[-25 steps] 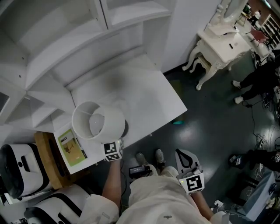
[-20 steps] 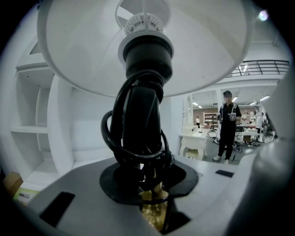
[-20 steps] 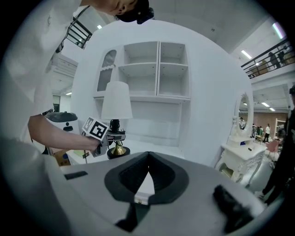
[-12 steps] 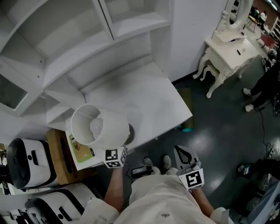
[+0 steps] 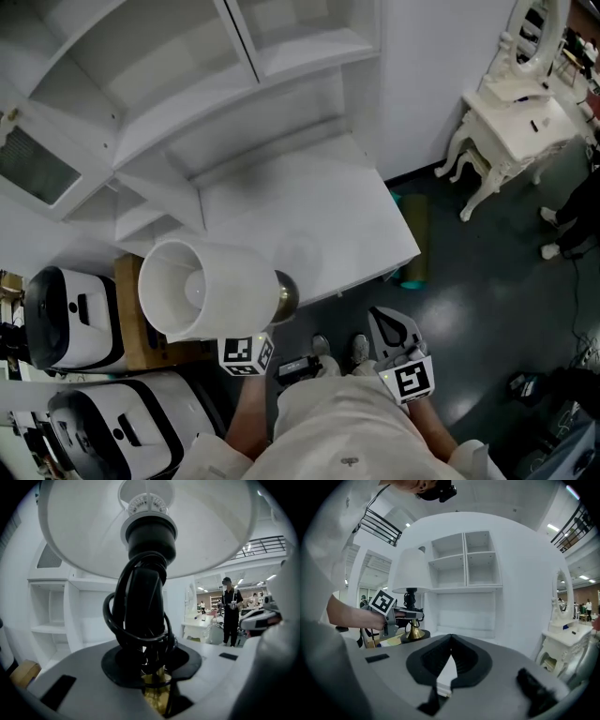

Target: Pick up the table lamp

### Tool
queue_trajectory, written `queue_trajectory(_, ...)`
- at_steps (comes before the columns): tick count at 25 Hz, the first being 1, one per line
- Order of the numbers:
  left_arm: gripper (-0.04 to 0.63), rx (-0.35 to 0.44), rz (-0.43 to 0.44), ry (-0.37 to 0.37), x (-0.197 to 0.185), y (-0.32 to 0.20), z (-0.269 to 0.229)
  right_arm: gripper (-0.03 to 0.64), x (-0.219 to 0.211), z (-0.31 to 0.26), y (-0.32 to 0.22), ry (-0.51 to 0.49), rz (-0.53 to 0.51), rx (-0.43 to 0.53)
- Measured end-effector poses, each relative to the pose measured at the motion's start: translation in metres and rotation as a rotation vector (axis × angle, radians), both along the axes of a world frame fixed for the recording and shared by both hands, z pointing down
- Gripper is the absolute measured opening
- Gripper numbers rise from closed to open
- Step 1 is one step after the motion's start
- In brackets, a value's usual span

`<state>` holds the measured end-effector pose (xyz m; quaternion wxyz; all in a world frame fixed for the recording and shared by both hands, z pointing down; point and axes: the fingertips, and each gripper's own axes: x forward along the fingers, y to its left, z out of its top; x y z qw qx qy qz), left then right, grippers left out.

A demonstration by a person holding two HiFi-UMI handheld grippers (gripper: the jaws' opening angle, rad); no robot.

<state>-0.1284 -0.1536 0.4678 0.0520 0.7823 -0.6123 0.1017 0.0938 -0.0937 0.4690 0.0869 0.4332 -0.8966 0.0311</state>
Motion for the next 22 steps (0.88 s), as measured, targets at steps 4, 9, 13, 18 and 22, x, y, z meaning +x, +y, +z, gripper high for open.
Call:
queue_trajectory(4,0.109,0.008,-0.046,0.004,0.004,0.031,-0.005,0.012,-0.004,0.005,0.004,-0.032,-0.081,-0.006)
queue_trajectory(9,0.109,0.026,-0.069,0.005,0.017,0.059,-0.024,0.012,-0.012,0.01,0.004,-0.049,-0.164,-0.019)
queue_trajectory(13,0.109,0.012,-0.094,0.02,0.018,0.081,-0.021,0.012,-0.017,0.011,0.006,-0.052,-0.186,-0.037)
queue_trajectory(18,0.109,0.016,-0.116,0.03,0.008,0.109,-0.022,0.012,-0.037,0.01,0.019,-0.032,-0.23,-0.029)
queue_trajectory(22,0.109,0.018,-0.099,-0.012,-0.001,0.128,-0.025,0.012,-0.056,0.005,0.036,-0.008,-0.247,-0.018)
